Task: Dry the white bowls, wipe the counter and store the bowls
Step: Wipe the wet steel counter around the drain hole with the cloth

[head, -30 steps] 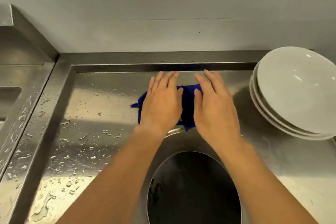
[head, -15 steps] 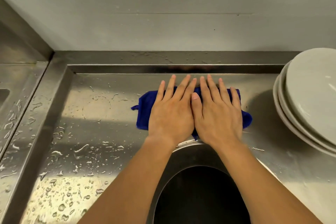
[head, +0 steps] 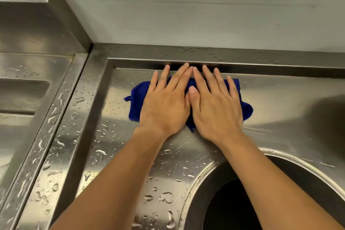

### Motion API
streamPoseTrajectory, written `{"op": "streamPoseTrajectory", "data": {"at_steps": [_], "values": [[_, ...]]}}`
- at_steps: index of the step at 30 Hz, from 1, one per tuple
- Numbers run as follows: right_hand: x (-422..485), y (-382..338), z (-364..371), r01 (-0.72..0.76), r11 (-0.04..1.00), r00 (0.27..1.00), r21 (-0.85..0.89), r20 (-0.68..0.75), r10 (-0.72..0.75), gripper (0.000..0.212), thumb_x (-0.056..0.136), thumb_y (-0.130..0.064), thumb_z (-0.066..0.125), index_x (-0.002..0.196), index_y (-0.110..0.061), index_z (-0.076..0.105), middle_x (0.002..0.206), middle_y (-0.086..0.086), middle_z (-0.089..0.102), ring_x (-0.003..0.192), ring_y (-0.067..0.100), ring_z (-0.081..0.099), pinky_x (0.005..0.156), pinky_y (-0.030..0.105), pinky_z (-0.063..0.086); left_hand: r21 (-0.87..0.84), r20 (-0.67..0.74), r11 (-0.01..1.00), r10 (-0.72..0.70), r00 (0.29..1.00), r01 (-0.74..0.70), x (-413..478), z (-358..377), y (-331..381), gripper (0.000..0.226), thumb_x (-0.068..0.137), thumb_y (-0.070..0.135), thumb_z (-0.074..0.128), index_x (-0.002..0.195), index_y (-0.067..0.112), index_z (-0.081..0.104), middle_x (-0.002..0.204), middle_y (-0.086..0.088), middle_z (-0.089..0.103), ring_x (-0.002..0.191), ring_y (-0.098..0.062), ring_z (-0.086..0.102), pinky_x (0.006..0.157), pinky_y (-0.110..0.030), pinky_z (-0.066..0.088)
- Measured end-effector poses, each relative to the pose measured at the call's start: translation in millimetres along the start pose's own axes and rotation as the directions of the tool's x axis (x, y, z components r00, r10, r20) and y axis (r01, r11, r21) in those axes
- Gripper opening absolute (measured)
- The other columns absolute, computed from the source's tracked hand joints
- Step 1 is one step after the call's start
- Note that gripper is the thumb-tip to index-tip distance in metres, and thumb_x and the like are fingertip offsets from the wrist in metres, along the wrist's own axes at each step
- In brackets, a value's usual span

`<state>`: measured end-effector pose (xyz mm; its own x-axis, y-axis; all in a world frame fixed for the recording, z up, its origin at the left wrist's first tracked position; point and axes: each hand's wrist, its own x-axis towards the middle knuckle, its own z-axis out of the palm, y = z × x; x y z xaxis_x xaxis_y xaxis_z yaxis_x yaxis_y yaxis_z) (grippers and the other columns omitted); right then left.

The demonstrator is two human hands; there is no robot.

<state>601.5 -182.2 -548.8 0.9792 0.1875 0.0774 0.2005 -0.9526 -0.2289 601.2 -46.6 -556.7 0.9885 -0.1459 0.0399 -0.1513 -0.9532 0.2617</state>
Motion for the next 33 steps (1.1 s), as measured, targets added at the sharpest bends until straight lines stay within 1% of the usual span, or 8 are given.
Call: {"op": "streamPoseTrajectory", "data": {"at_steps": [3, 6, 7, 10, 14, 20, 25, 33], "values": [[7, -28, 9, 0.045, 0.999, 0.999, -0.025, 0.003, -0.045, 0.060, 0.106, -0.048, 0.005, 0.162, -0.030, 0.019, 0.168, -0.004, 0.026, 0.158, 0.023, 0.014, 0.126, 0.049, 0.009, 0.000, -0.012, 0.999, -0.035, 0.999, 0.035, -8, -9, -29, 0.060, 0.111, 0.038, 0.016, 0.169, 0.024, 0.013, 0.178, 0.007, 0.015, 0.166, -0.029, 0.005, 0.133, -0.046, -0.001], [10, -61, 18, 0.059, 0.997, 0.998, -0.041, 0.015, -0.058, 0.063, 0.105, -0.051, 0.001, 0.162, -0.032, 0.019, 0.168, -0.007, 0.024, 0.158, 0.023, 0.013, 0.126, 0.049, 0.006, 0.042, 0.010, 0.997, -0.069, 0.998, 0.069, -21, -19, -57, 0.069, 0.104, 0.044, 0.003, 0.170, 0.024, 0.007, 0.179, 0.006, 0.010, 0.166, -0.029, 0.000, 0.133, -0.046, -0.004], [10, -69, 20, 0.064, 0.997, 0.998, -0.047, 0.015, -0.063, 0.064, 0.104, -0.051, 0.000, 0.161, -0.032, 0.020, 0.168, -0.008, 0.025, 0.158, 0.024, 0.013, 0.126, 0.049, 0.006, 0.045, 0.010, 0.996, -0.083, 0.996, 0.083, -25, -21, -64, 0.069, 0.104, 0.044, 0.002, 0.170, 0.024, 0.007, 0.179, 0.006, 0.009, 0.166, -0.028, 0.000, 0.133, -0.046, -0.005], [9, -85, 25, 0.067, 0.996, 0.998, -0.052, 0.012, -0.066, 0.064, 0.104, -0.052, -0.001, 0.161, -0.033, 0.023, 0.167, -0.008, 0.029, 0.157, 0.025, 0.016, 0.125, 0.051, 0.006, 0.030, 0.006, 0.993, -0.113, 0.994, 0.113, -33, -24, -75, 0.061, 0.111, 0.039, 0.011, 0.170, 0.023, 0.009, 0.179, 0.005, 0.010, 0.166, -0.029, 0.000, 0.133, -0.046, -0.006], [-4, -91, 24, 0.057, 0.997, 0.998, -0.058, 0.036, -0.055, 0.062, 0.105, -0.051, 0.002, 0.160, -0.035, 0.024, 0.167, -0.009, 0.029, 0.157, 0.026, 0.016, 0.125, 0.054, 0.004, 0.035, 0.024, 0.992, -0.125, 0.992, 0.124, -46, -26, -76, 0.061, 0.112, 0.039, 0.014, 0.170, 0.023, 0.009, 0.179, 0.005, 0.008, 0.166, -0.029, -0.002, 0.132, -0.045, -0.008], [-45, -101, 19, 0.051, 0.997, 0.997, -0.049, 0.064, -0.048, 0.060, 0.105, -0.050, 0.005, 0.160, -0.034, 0.024, 0.167, -0.008, 0.029, 0.157, 0.027, 0.016, 0.125, 0.055, 0.005, 0.032, 0.012, 0.993, -0.114, 0.993, 0.113, -88, -25, -71, 0.058, 0.114, 0.037, 0.023, 0.170, 0.021, 0.012, 0.179, 0.003, 0.014, 0.166, -0.031, 0.003, 0.131, -0.043, -0.010], [-82, -107, 17, 0.050, 0.998, 0.996, -0.040, 0.072, -0.047, 0.059, 0.106, -0.048, 0.005, 0.160, -0.034, 0.022, 0.167, -0.008, 0.028, 0.158, 0.026, 0.015, 0.125, 0.053, 0.007, 0.042, 0.017, 0.993, -0.111, 0.994, 0.110, -124, -24, -64, 0.059, 0.114, 0.037, 0.021, 0.170, 0.020, 0.012, 0.179, 0.002, 0.014, 0.166, -0.030, 0.004, 0.130, -0.043, -0.009], [-140, -117, 20, 0.028, 0.999, 0.999, -0.029, 0.042, -0.027, 0.058, 0.106, -0.046, 0.010, 0.159, -0.032, 0.029, 0.166, -0.007, 0.033, 0.157, 0.026, 0.019, 0.125, 0.051, 0.008, 0.038, 0.035, 0.994, -0.102, 0.994, 0.100, -180, -23, -55, 0.065, 0.108, 0.041, 0.012, 0.169, 0.019, 0.017, 0.178, 0.002, 0.020, 0.166, -0.030, 0.009, 0.132, -0.045, -0.005]]}}
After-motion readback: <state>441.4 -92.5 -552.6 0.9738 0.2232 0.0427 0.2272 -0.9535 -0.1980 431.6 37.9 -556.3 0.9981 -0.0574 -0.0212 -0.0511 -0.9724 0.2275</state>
